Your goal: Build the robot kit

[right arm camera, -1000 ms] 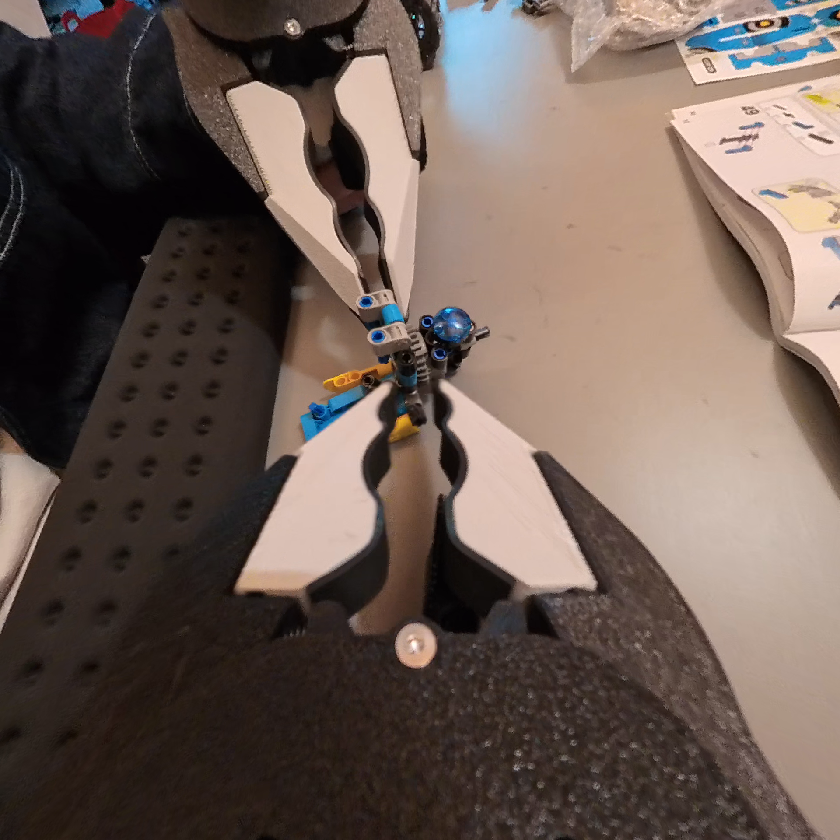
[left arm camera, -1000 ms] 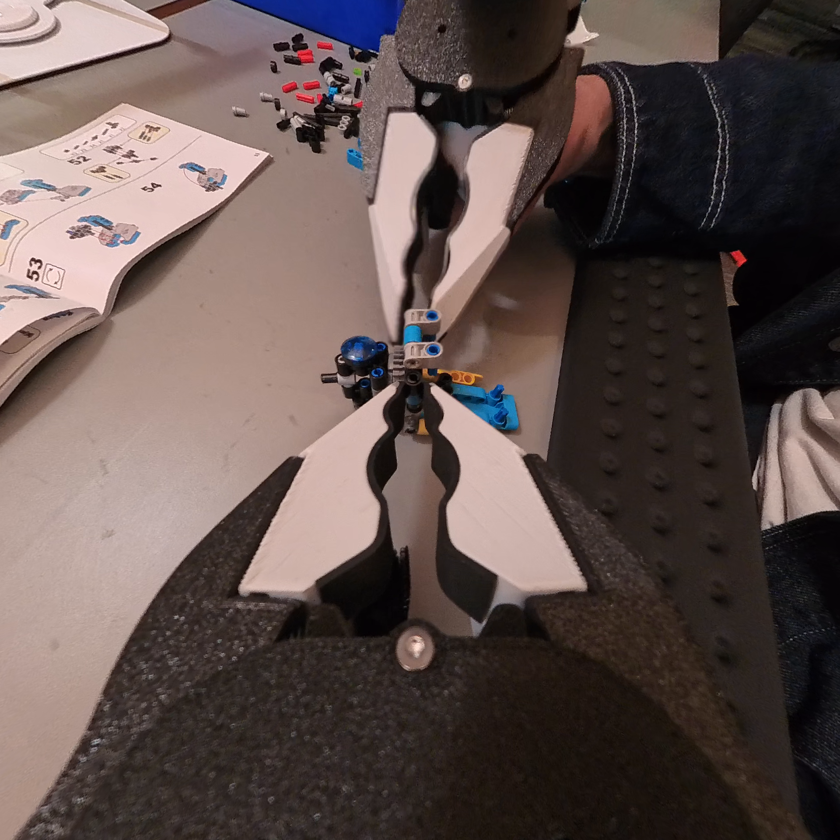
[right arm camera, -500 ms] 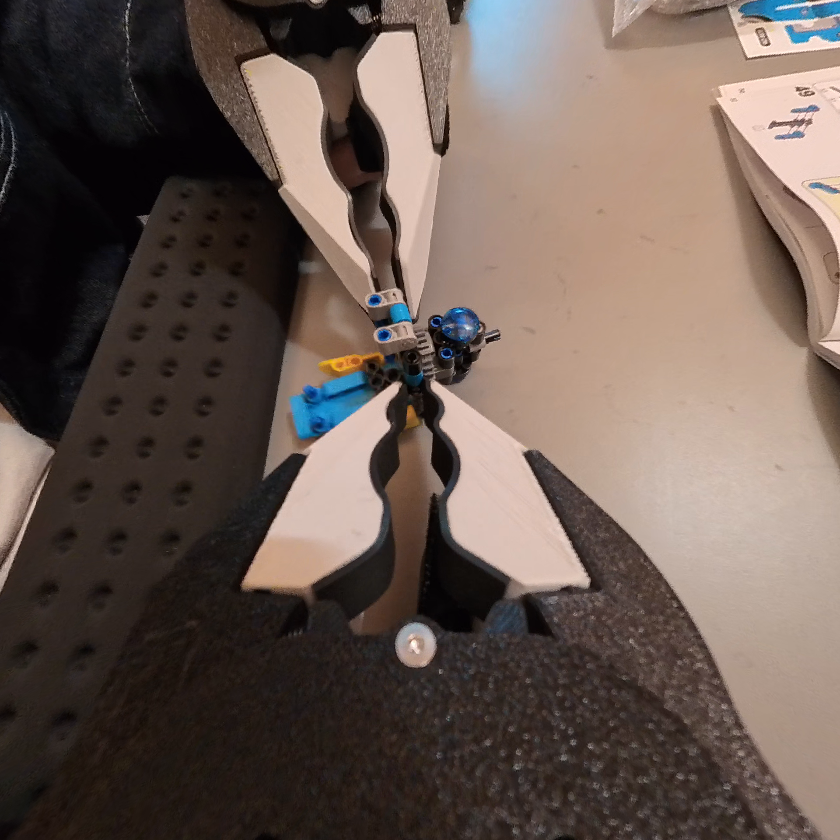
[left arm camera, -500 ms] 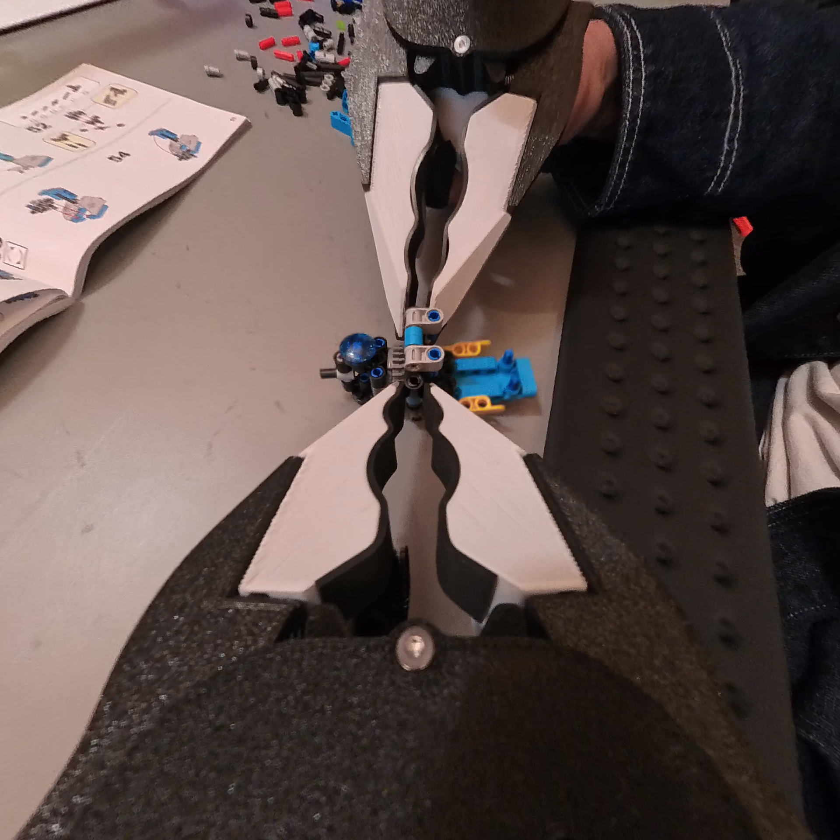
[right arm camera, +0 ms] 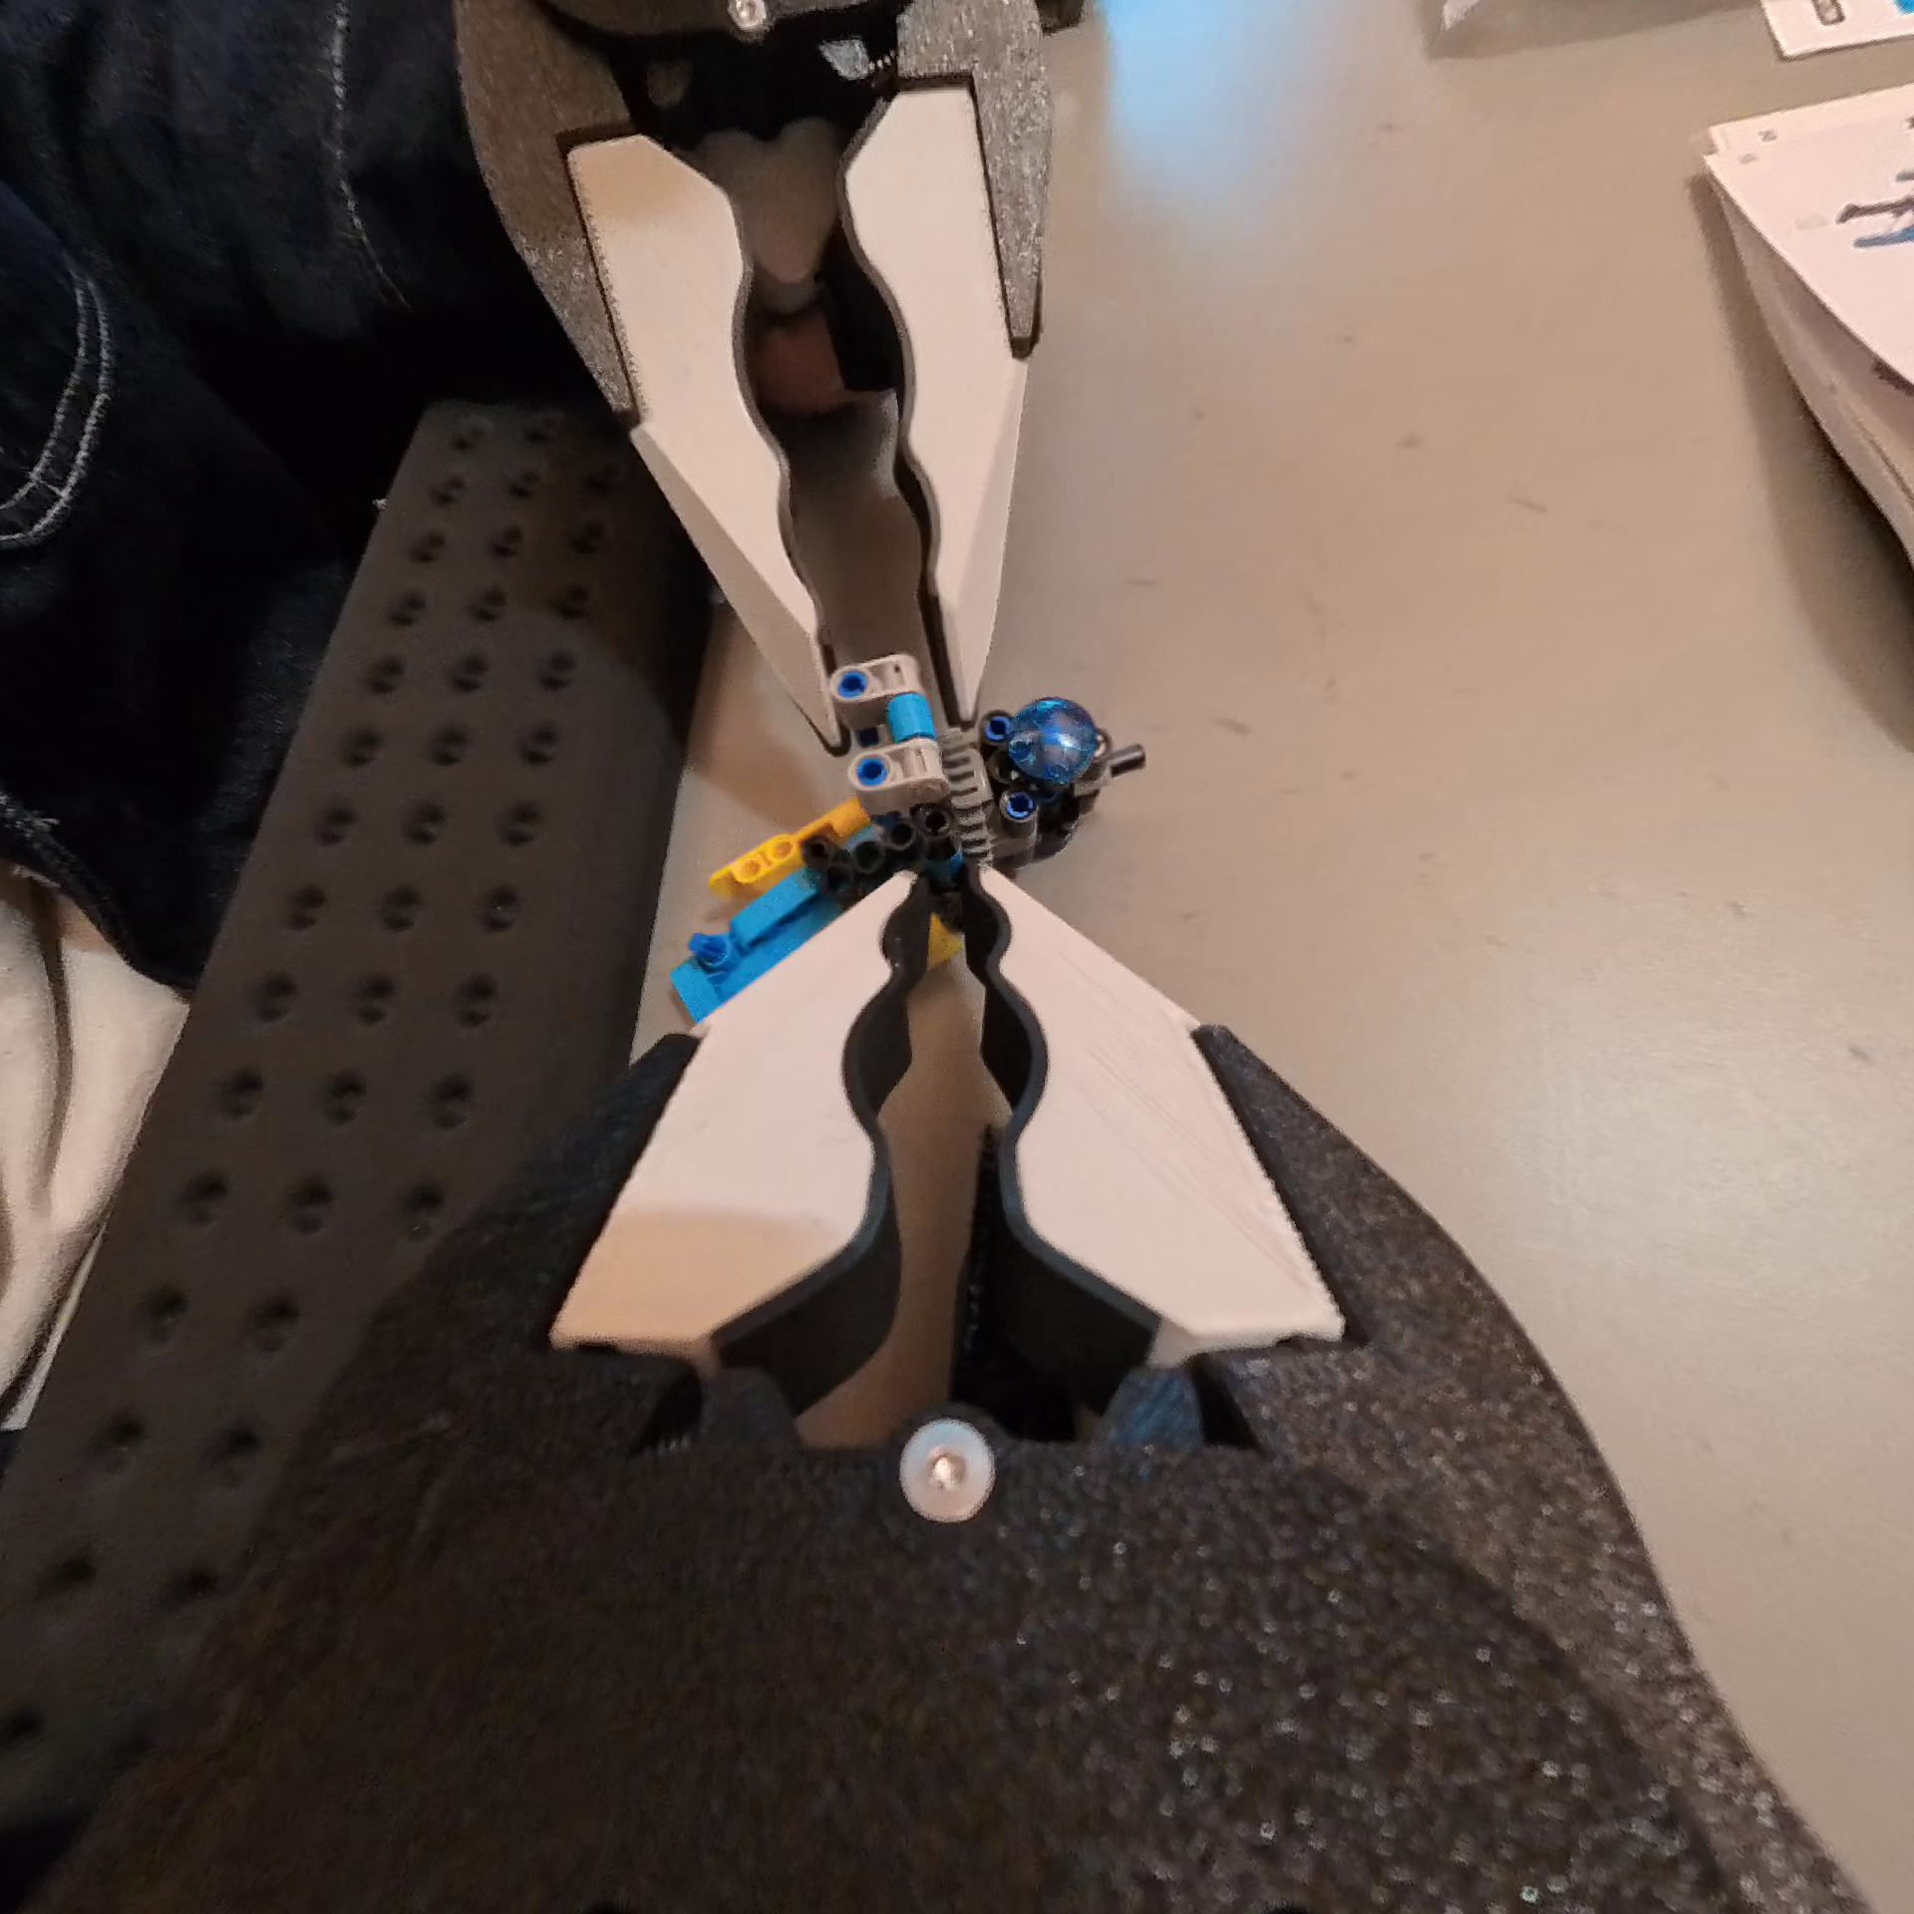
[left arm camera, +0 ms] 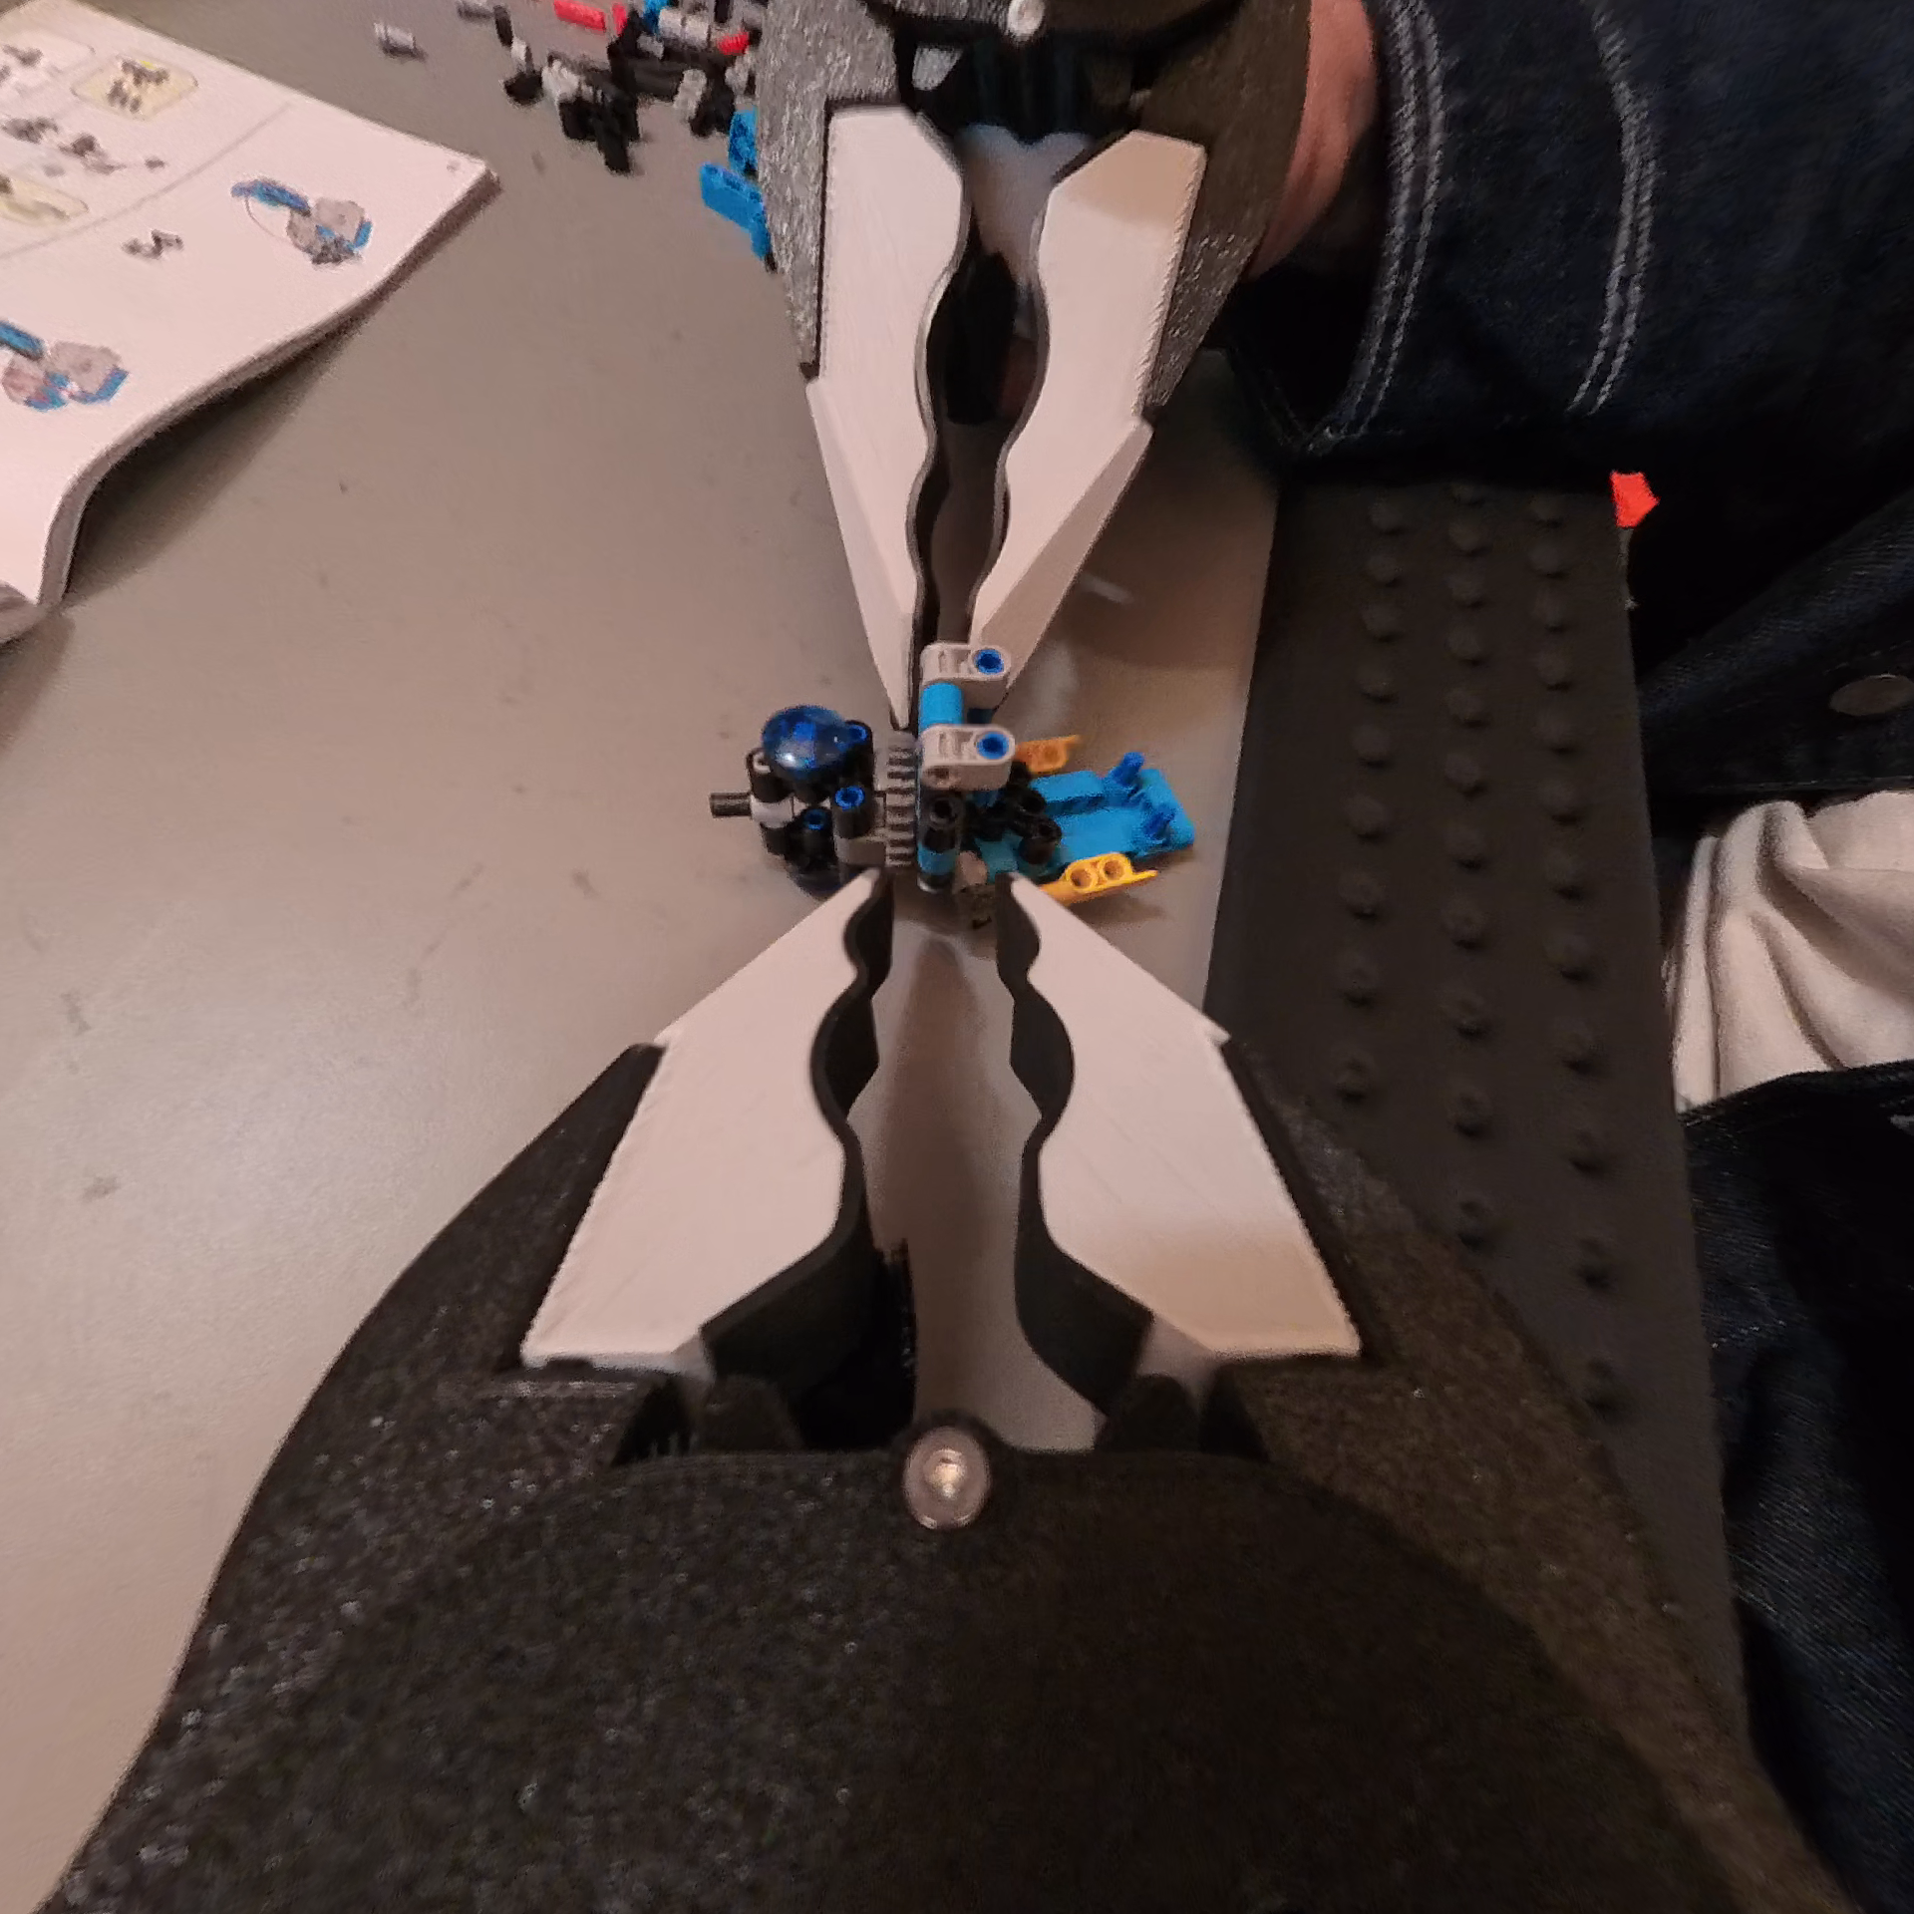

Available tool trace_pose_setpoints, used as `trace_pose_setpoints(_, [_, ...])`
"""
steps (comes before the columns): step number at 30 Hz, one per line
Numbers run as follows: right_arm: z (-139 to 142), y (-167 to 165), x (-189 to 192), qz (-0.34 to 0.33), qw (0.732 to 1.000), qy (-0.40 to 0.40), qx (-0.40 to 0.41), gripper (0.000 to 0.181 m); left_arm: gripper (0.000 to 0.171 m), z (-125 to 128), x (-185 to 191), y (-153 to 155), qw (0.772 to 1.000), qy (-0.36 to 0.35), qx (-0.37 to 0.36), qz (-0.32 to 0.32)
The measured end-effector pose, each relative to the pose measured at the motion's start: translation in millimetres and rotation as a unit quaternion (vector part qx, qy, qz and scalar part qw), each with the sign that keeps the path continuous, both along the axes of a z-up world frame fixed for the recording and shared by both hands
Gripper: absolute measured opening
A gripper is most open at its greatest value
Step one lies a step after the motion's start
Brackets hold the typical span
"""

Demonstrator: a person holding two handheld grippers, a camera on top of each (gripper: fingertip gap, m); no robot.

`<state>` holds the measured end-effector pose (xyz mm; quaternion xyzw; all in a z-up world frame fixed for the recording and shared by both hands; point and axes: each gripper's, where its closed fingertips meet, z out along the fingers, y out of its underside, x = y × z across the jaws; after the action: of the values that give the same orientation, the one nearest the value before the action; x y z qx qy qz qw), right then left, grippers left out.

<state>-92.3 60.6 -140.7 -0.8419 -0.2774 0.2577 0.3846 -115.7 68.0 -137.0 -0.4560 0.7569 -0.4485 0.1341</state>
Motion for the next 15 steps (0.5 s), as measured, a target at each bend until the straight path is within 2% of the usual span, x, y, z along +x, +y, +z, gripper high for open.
trace_pose_setpoints(4, [3.7, -1.5, -1.7, 0.01, 1.0, 0.014, 0.0, 0.005, 0.007, 11.1, -0.8, -4.2, 1.0, -0.026, -0.012, -0.01])
trace_pose_setpoints(15, [4.7, 2.0, 0.9, 0.01, 1.0, 0.01, 0.008, 0.005, 0.005, 7.8, -5.2, -12.1, 1.0, -0.018, -0.003, -0.017])
